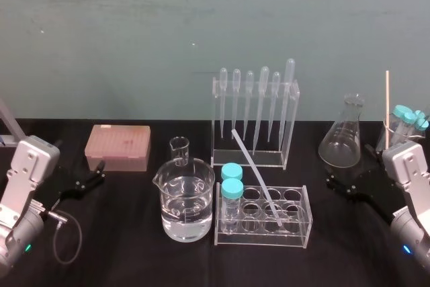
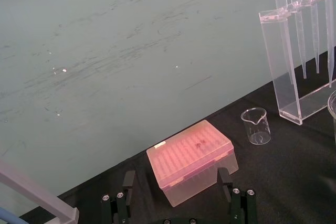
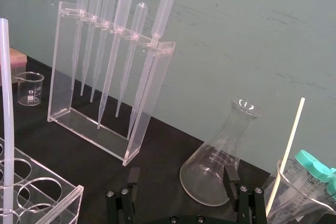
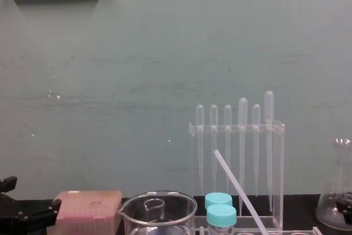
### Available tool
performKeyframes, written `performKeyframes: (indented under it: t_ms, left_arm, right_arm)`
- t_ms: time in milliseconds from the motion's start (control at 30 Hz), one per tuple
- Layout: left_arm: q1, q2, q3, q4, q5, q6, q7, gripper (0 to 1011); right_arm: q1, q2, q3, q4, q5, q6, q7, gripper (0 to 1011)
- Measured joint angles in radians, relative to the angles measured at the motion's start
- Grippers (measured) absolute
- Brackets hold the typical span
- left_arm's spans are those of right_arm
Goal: Pick up the stirring rod with one hand, then place it down.
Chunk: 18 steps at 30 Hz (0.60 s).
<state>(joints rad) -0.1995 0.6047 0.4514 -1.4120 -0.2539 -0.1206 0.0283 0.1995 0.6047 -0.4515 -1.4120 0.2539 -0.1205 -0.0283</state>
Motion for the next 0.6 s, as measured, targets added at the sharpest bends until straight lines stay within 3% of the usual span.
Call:
performKeyframes:
  t_ms: [600]
  left_arm:
    - [0.0,0.0,0.0,0.0,0.0,0.0,0.0,1000]
  right_arm:
    - [0.0,0.0,0.0,0.0,0.0,0.0,0.0,1000]
